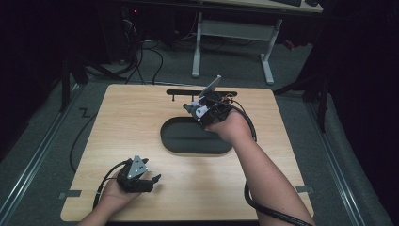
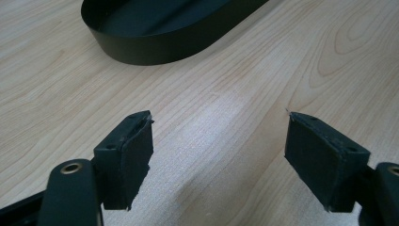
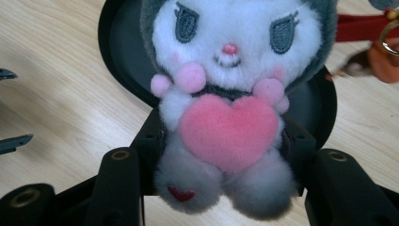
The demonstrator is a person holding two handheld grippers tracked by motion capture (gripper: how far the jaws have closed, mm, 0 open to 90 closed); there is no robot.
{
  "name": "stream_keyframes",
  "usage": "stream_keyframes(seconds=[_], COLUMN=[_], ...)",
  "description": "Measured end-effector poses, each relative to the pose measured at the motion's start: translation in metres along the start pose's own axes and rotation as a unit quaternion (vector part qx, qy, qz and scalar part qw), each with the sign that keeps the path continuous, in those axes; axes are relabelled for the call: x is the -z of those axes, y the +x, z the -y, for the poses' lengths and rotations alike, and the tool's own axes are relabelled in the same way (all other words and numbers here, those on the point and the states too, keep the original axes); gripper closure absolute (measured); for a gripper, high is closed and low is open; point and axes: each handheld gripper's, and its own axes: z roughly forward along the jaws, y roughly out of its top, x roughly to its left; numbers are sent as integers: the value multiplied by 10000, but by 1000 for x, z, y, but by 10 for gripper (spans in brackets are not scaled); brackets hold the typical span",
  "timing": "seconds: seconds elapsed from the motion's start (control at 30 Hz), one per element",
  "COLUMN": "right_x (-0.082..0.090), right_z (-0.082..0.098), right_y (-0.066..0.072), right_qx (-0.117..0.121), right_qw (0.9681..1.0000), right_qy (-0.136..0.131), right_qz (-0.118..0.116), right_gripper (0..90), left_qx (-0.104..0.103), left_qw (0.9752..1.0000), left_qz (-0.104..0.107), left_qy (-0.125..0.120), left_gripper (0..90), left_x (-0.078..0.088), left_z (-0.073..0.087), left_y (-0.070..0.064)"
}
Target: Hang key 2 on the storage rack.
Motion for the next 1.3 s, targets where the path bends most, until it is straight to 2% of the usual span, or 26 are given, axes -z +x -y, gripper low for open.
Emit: stream_keyframes(seconds=[0.2,0.37,0.5,0.57,0.63,0.77,0.9,1.13,1.27,1.3], right_x=[-5,-20,-32,-37,-41,-47,-47,-47,-56,-59], right_z=[0,6,11,13,15,17,21,45,65,71], right_y=[-6,-11,-16,-18,-19,-23,-25,-33,-33,-34], right_qx=[-84,-152,-289,-348,-485,-562,-645,-791,-881,-821], right_qw=[10000,9998,9994,9991,9983,9977,9970,9955,9947,9952], right_qy=[18,86,10,-24,-19,-126,-203,-294,-288,-304], right_qz=[4,-100,-206,-254,-332,-362,-374,-440,-448,-430], right_gripper=[490,488,474,455,404,303,294,301,303,302], left_qx=[-5,-21,-20,-47,-71,-77,-91,-65,-44,-49], left_qw=[10000,10000,10000,10000,9999,9999,9999,9999,9999,9999], left_qz=[-3,13,16,31,30,46,57,69,68,61], left_qy=[-8,32,34,72,77,89,93,96,72,69], left_gripper=[244,244,244,244,244,244,243,243,239,238], left_x=[0,0,-2,-2,-3,-4,-5,-4,-5,-5], left_z=[0,0,1,1,1,0,0,-1,-1,-1], left_y=[-1,-1,-1,-2,-2,-3,-4,-3,-3,-4])
